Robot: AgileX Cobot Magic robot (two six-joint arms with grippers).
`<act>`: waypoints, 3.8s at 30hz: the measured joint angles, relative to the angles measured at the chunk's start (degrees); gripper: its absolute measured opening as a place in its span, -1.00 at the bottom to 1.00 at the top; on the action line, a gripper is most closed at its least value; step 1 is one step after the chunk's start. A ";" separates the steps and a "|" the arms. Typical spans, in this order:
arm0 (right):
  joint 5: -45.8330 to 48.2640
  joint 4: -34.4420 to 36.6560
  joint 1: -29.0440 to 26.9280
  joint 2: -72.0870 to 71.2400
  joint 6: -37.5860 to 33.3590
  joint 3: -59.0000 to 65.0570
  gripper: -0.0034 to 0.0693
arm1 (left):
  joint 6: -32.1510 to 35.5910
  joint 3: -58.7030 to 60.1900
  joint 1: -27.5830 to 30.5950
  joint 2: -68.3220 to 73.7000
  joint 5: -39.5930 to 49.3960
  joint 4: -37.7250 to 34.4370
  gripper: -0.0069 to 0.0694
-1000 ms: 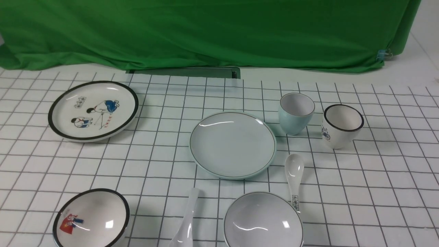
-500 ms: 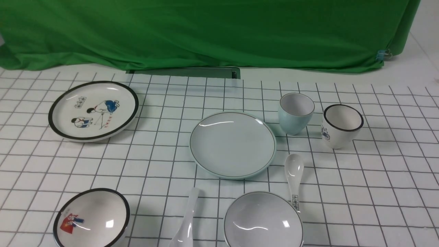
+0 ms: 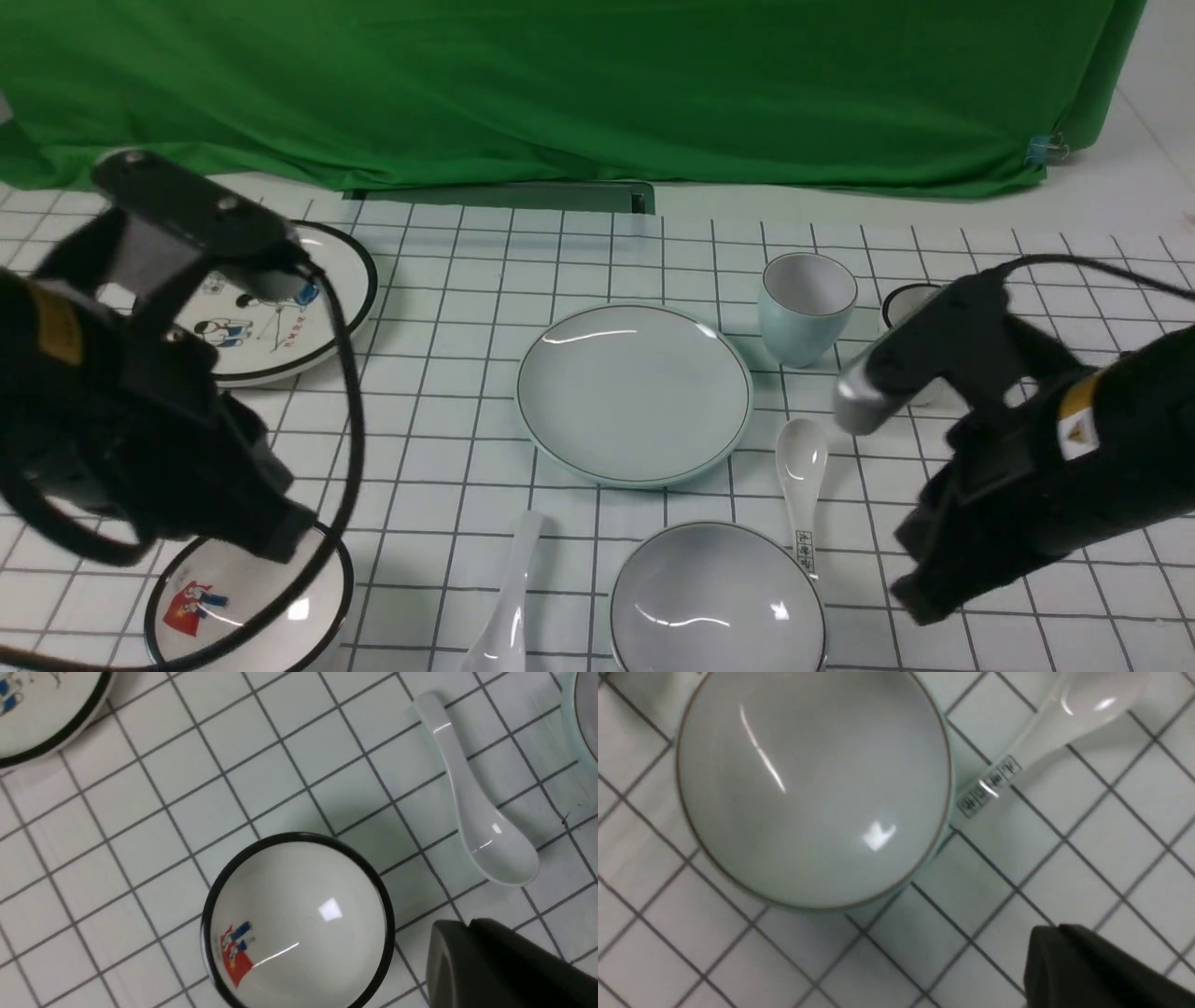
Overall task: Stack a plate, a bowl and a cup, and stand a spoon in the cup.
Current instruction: Use the right arm to grab a blue rice bowl, then use the right arm to put the blue rice bowl into the blue large plate in the middle, then use the right arm to grab a blue teacup, then use the right arm to put the blue teacup into the blue rice bowl in the middle
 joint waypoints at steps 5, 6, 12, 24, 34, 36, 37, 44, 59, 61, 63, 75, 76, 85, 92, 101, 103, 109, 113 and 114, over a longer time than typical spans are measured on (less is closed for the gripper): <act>-7.73 0.00 3.52 6.88 3.77 0.00 -0.09 | 0.11 0.00 0.00 2.60 -3.61 -1.29 -0.89; -8.98 0.00 3.97 7.81 3.92 0.00 0.01 | 0.19 0.00 0.00 2.78 -3.86 -1.29 -0.89; -15.30 0.00 4.73 17.01 4.81 -0.06 0.46 | 0.49 0.00 0.00 3.05 -5.39 -1.11 -0.89; -13.70 1.92 4.84 19.36 5.07 -3.50 -0.62 | 0.63 0.00 0.00 3.06 -5.65 -0.94 -0.89; -10.25 0.40 -2.32 19.90 3.03 -19.07 -0.69 | 0.85 0.00 0.00 3.06 -6.71 0.22 -0.89; -10.99 0.97 -4.39 21.91 3.16 -22.54 -0.69 | 0.85 0.00 0.00 3.06 -7.32 0.26 -0.89; -11.40 1.45 -5.38 23.35 3.16 -24.54 -0.69 | 0.85 0.00 0.00 3.06 -7.67 0.26 -0.89; -12.07 5.36 -7.72 35.15 6.07 -35.71 -0.69 | 0.85 0.00 0.00 3.06 -8.70 0.32 -0.89; -7.13 8.50 -7.67 43.69 6.34 -42.12 -0.63 | 0.85 0.00 0.00 3.06 -9.94 0.42 -0.89; -6.40 8.66 -7.67 43.57 6.17 -42.19 -0.53 | 0.85 0.00 0.00 3.06 -10.70 0.42 -0.89; -4.83 8.66 -7.67 43.43 5.18 -42.77 -0.30 | 0.85 0.00 0.00 3.06 -11.09 0.54 -0.89; 10.62 -8.49 -9.28 39.10 2.44 -58.33 0.61 | 0.87 -0.06 0.00 3.06 -10.96 0.66 -0.89; 10.85 -9.67 -9.73 39.11 2.86 -58.79 0.61 | 0.87 -0.06 0.00 3.06 -10.91 0.66 -0.89; 10.63 -12.21 -15.20 43.76 5.94 -59.34 0.61 | 0.87 -0.06 0.00 3.38 -11.53 0.66 -0.89; 9.61 -12.03 -15.27 50.05 6.42 -59.34 0.44 | 0.87 -0.06 0.00 4.89 -12.04 0.66 -0.89; 8.58 -6.57 -15.27 50.55 4.17 -60.03 -0.66 | 0.87 -0.06 0.00 5.90 -12.04 2.95 -0.89; 9.87 -4.97 -15.27 49.67 2.84 -60.91 -0.66 | 0.87 -0.06 0.00 5.90 -11.92 3.26 -0.89; 13.91 4.37 -15.01 42.80 -3.44 -63.31 -0.66 | 1.01 -0.06 0.00 5.90 -11.58 3.64 -0.89; 18.02 12.53 -13.48 40.42 -8.47 -63.82 -0.66 | 1.01 -0.06 0.00 5.90 -12.62 3.58 -0.89; 18.64 13.23 -12.66 40.75 -8.99 -63.82 -0.66 | 1.01 -0.06 0.00 5.90 -13.00 3.58 -0.89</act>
